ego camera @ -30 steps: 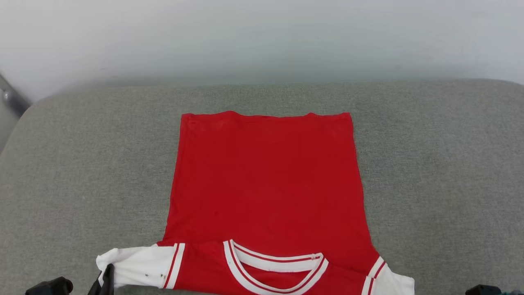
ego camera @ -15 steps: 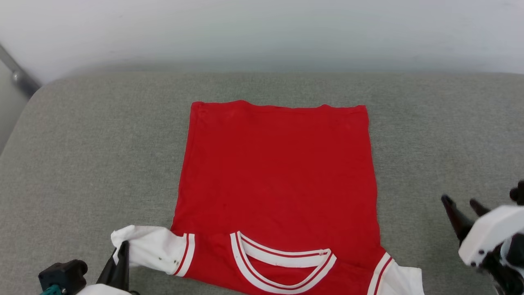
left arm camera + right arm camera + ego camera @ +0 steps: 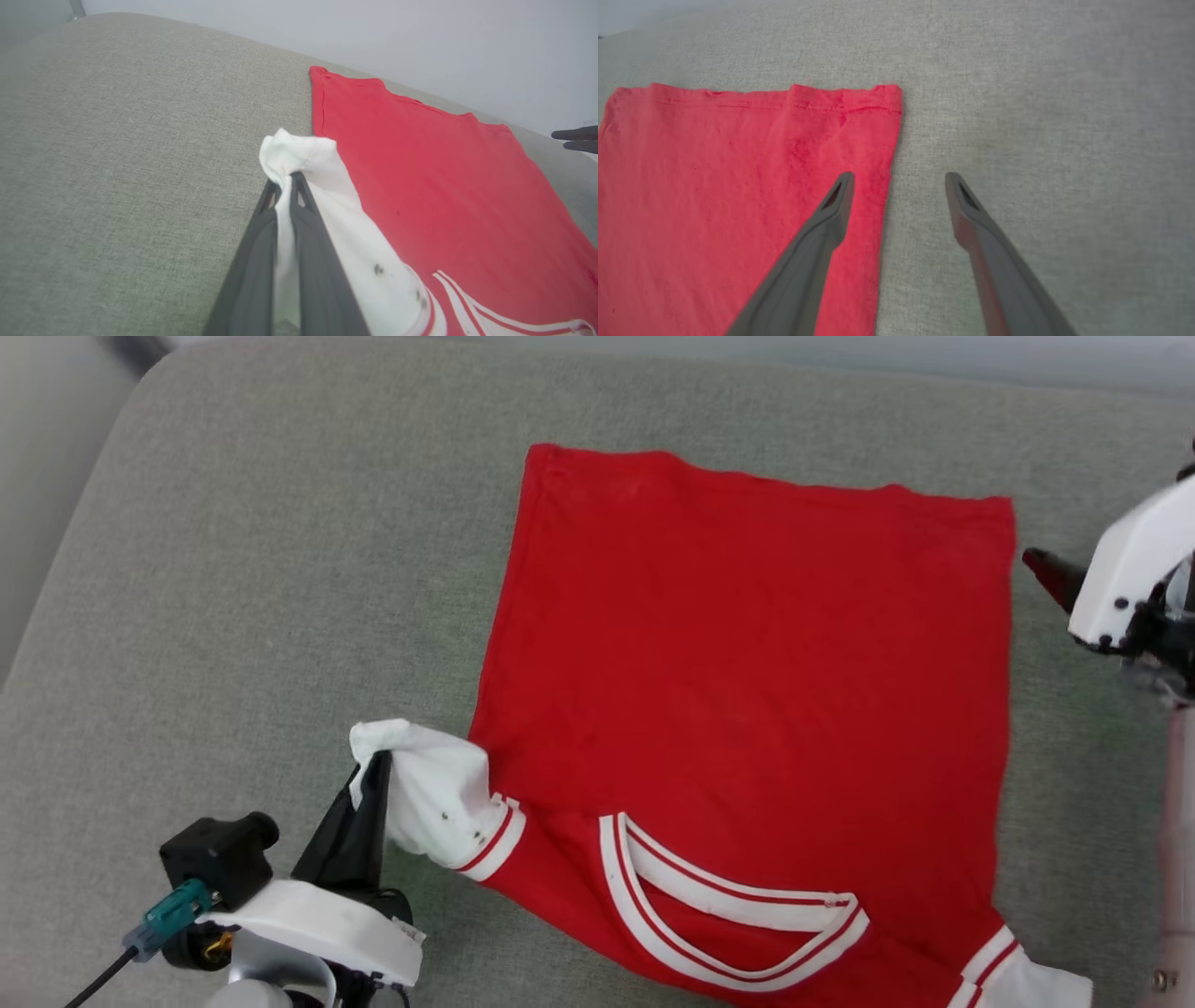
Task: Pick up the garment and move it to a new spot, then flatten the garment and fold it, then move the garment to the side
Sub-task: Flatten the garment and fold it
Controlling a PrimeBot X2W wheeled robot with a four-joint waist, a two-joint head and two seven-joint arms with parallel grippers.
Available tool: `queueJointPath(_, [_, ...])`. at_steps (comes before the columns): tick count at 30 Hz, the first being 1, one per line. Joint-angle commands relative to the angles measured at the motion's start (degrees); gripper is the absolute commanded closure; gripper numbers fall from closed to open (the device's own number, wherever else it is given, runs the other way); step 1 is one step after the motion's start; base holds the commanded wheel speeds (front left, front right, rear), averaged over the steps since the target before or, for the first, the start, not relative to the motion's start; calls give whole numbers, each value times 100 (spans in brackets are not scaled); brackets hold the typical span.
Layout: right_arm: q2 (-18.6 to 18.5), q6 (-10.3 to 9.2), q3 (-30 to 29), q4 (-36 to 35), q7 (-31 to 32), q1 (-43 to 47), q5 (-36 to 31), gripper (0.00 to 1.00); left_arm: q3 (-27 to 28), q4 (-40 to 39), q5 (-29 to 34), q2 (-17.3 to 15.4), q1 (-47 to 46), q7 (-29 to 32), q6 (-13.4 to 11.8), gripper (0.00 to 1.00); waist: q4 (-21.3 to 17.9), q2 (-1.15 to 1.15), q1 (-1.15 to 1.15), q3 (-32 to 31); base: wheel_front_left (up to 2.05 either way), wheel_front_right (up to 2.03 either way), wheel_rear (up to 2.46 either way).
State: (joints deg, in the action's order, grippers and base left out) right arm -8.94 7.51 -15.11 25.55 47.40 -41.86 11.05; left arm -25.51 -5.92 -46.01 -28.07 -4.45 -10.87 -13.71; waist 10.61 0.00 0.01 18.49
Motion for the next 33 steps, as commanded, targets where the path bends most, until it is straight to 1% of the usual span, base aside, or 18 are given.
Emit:
queueJointPath(1, [18, -4, -31, 187, 179, -335, -166, 0, -38, 39, 38, 65, -185, -54, 66, 100, 336, 0, -1, 387, 0, 0, 0])
queueJointPath(7, [56, -4, -272, 668, 634, -1236, -752, 0, -149, 219, 104, 257, -570, -154, 301, 100, 517, 0, -1, 822, 0, 0, 0])
queueJointPath(10, [145, -4, -428, 908, 899, -1447, -1035, 0, -183, 334, 87, 315, -665, -192, 402, 100, 528, 0, -1, 948, 0, 0, 0])
queueJointPath(13, [231, -5, -530, 1231, 1278, -1355, -1242, 0, -201, 451, 116, 364, -738, -224, 464, 100, 536, 0, -1, 967, 0, 0, 0])
queueJointPath(14, [274, -4, -563, 1344, 1459, -1287, -1282, 9, -203, 489, 119, 373, -761, -235, 484, 100, 535, 0, -1, 960, 0, 0, 0])
queueJointPath(15, [312, -5, -604, 1421, 1587, -1223, -1300, 58, -202, 514, 120, 379, -778, -242, 506, 100, 532, 0, -1, 948, 0, 0, 0])
queueJointPath(16, [351, -5, -637, 1453, 1653, -1176, -1302, 81, -200, 535, 118, 385, -781, -251, 507, 100, 528, 0, -1, 938, 0, 0, 0])
queueJointPath(17, [377, -4, -656, 1465, 1723, -1153, -1320, 100, -201, 562, 111, 389, -781, -255, 528, 100, 522, 0, -1, 929, 0, 0, 0])
queueJointPath(22, [417, -4, -616, 1348, 1686, -1264, -1271, 100, -224, 643, 73, 395, -775, -272, 610, 100, 495, 0, -1, 869, 0, 0, 0])
queueJointPath(25, [305, -4, -435, 1218, 1560, -1412, -1191, 100, -222, 694, 60, 377, -755, -279, 628, 100, 465, 0, -1, 769, 0, 0, 0])
queueJointPath(28, [67, -4, -90, 1010, 1425, -1552, -1059, 100, -196, 726, 44, 330, -652, -283, 609, 100, 406, 0, -1, 583, 0, 0, 0])
queueJointPath(30, [-120, -4, 285, 877, 1385, -1522, -940, 100, -157, 743, 24, 278, -571, -282, 564, 100, 317, 0, -1, 384, 0, 0, 0])
queueJointPath(33, [-463, -5, 865, 577, 1482, -1325, -661, 100, -106, 704, -20, 197, -406, -236, 497, 100, 149, 0, -1, 101, 0, 0, 0])
